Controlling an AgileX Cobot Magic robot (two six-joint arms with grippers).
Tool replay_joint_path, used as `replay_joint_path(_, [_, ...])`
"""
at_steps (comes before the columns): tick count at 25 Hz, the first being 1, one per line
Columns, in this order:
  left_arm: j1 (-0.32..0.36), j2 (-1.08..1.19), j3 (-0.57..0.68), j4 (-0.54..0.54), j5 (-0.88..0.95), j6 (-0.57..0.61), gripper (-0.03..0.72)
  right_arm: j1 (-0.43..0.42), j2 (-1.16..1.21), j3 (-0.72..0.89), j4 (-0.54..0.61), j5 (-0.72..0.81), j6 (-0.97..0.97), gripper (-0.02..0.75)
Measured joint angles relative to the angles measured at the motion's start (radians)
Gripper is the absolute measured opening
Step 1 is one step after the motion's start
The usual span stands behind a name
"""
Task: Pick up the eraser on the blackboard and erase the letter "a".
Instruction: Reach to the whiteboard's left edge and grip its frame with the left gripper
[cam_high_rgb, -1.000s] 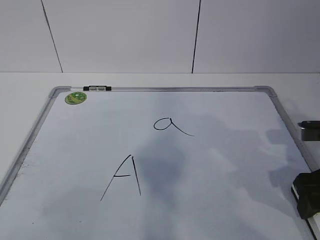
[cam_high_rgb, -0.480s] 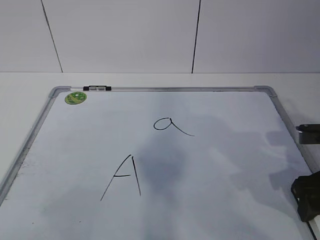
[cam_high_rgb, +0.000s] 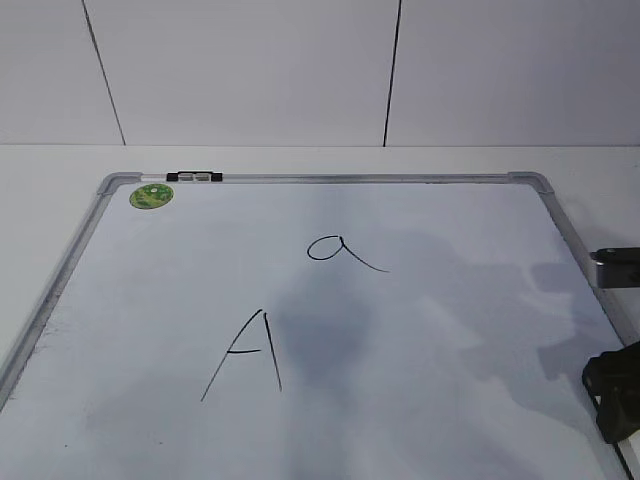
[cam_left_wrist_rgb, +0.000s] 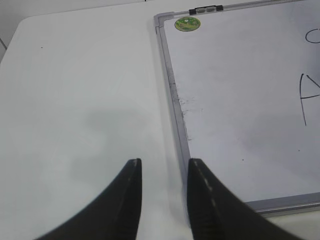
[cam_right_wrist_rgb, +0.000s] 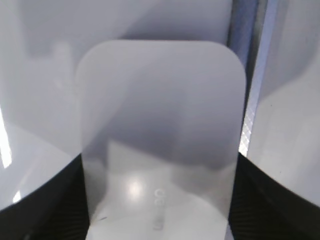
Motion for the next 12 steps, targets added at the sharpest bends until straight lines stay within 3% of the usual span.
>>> replay_joint_path(12, [0.0,0.0,0.0,0.0,0.0,0.0,0.235,0.0,-0.017,0.0,-0.008,-0.007,-0.002,0.561])
